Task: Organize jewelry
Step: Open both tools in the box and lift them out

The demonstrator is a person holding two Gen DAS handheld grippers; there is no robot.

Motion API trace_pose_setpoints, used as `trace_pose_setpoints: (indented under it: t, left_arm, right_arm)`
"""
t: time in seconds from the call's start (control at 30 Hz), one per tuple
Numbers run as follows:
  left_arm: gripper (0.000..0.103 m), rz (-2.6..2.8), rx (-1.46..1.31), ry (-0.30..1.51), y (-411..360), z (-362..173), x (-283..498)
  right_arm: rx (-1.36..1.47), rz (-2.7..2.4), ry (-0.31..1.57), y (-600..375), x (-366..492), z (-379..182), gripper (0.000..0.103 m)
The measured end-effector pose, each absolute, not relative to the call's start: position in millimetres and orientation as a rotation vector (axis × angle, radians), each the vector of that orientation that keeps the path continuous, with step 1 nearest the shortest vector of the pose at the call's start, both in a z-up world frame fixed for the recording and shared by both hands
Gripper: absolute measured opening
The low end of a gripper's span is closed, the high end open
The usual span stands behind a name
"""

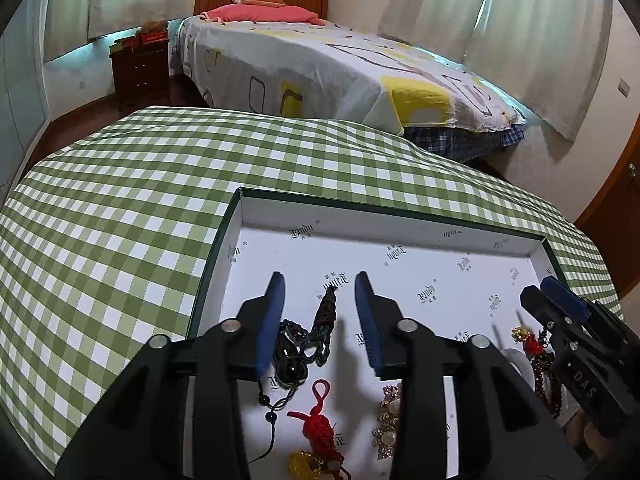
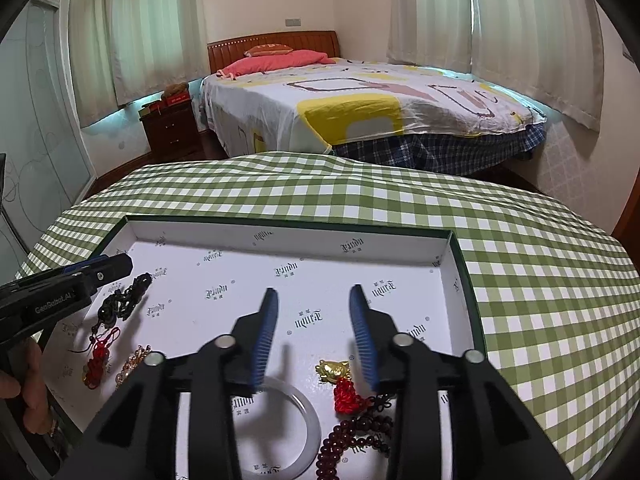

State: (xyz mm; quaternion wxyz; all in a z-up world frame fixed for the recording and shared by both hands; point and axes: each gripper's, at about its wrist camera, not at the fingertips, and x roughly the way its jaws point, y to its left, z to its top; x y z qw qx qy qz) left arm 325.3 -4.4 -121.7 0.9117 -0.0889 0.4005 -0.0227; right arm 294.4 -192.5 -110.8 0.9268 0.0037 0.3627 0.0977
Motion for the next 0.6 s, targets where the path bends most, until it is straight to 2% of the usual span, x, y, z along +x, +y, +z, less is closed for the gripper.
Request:
trace_pose_setpoints:
  t: [0.2, 0.4, 0.6]
  left_arm:
    - [0.052, -0.057, -0.166, 0.761, -2, -109, 307]
    - [0.058, -0.076, -0.125, 0.675, -3, -90, 277]
    - [0.058, -0.099, -0.118, 0.63, -6, -75, 248]
  right_arm:
    - [0.013, 0.202, 0.706, -194, 285, -101, 0.048]
    - [0.013, 0.203, 0.667, -195, 270, -87, 0.053]
    - [0.018, 0.205, 0.644, -196, 245, -77, 0.053]
